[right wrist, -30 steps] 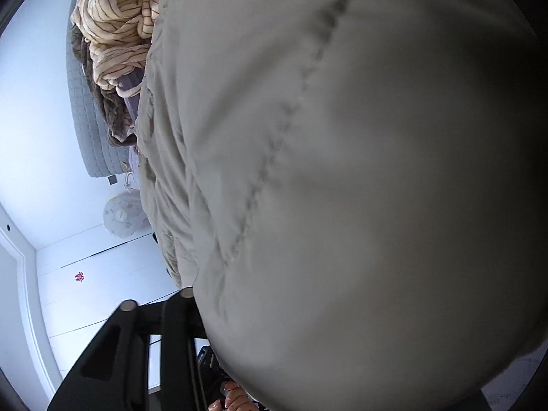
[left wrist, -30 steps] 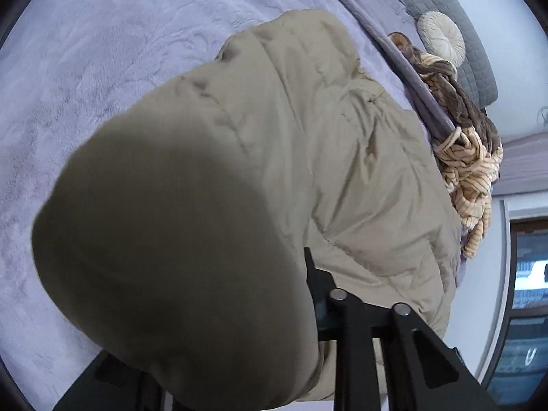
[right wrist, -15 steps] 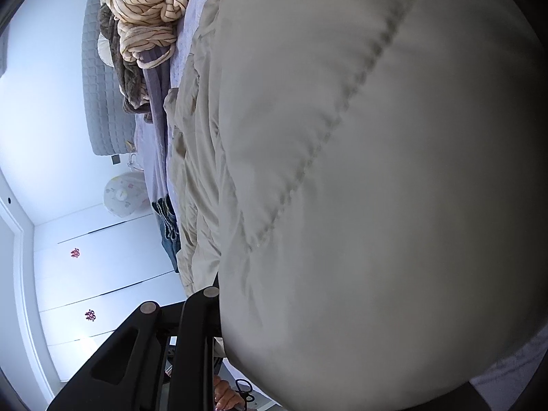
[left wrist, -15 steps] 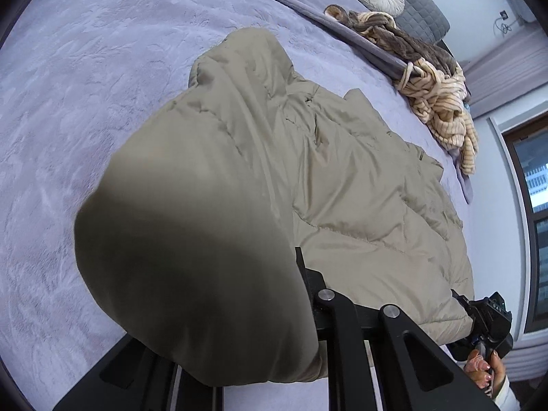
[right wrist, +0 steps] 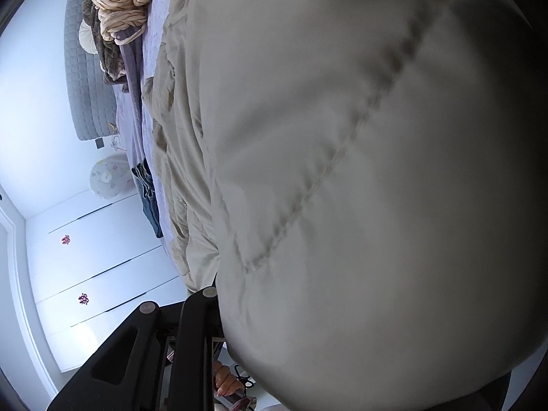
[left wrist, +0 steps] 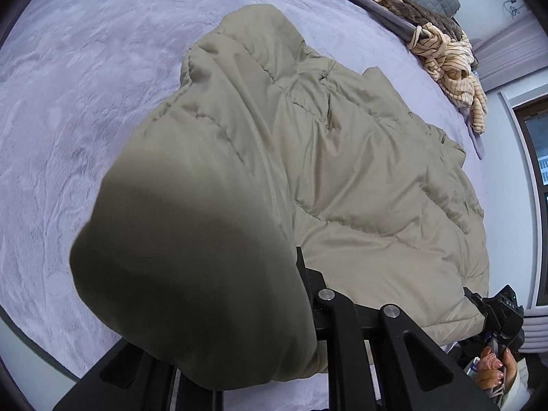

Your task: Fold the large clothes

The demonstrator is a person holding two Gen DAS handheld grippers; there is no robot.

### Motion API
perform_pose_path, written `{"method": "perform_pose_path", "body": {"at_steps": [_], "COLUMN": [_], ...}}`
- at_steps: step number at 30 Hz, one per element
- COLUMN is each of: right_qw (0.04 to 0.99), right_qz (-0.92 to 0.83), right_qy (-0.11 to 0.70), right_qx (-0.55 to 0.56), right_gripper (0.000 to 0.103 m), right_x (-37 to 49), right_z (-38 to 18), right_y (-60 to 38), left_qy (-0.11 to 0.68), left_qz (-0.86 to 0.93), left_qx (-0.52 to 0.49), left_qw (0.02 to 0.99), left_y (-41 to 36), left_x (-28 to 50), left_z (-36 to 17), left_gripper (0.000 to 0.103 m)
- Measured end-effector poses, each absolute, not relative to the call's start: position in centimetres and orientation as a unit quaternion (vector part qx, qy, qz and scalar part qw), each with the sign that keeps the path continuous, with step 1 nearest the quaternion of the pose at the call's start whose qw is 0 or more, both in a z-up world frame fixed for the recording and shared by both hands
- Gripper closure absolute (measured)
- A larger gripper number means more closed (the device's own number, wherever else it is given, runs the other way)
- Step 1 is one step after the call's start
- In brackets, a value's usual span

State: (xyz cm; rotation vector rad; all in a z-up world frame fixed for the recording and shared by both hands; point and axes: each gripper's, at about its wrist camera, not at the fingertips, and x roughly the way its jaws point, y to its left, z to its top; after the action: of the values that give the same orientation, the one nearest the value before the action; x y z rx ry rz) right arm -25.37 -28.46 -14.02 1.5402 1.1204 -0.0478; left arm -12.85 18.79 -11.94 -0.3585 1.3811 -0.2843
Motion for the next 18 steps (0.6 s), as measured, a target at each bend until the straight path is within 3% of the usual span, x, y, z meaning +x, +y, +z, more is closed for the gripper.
{"method": "perform_pose_path", "body": {"at_steps": [9, 10, 12, 18], "right_qw": [0.598, 0.601, 0.606, 0.634], "right_qz": [-0.004, -0.002, -0.002, 0.02], "right_qy": [0.54, 0.546, 0.557, 0.575], "right_qx": [0.592, 0.584, 0.568, 0.516], "right_gripper": [0.057, 0.055, 0.051, 0.043], "right_x": [-24.0, -23.8, -23.7, -23.7], "right_z": [-11.5, -11.2, -10.6, -9.0], "right_y": [-28.7, -28.7, -28.6, -27.0], "left_qy": [0.631, 0.631, 0.63, 0.623], "left_qz": [-0.081, -0.073, -0.054, -0.031], "left_qx": [-0.135, -0.128, -0.112, -0.096], "left_qw": [0.76, 0.761, 0.767, 0.776], "left_y": [19.5, 19.4, 19.6, 20.6], "left_x": [-14.7, -14.8, -15.1, -16.7], "left_z": [-10.4, -10.0, -9.1, -7.3], "left_gripper": [0.073, 0.064, 0.054, 0.054]}}
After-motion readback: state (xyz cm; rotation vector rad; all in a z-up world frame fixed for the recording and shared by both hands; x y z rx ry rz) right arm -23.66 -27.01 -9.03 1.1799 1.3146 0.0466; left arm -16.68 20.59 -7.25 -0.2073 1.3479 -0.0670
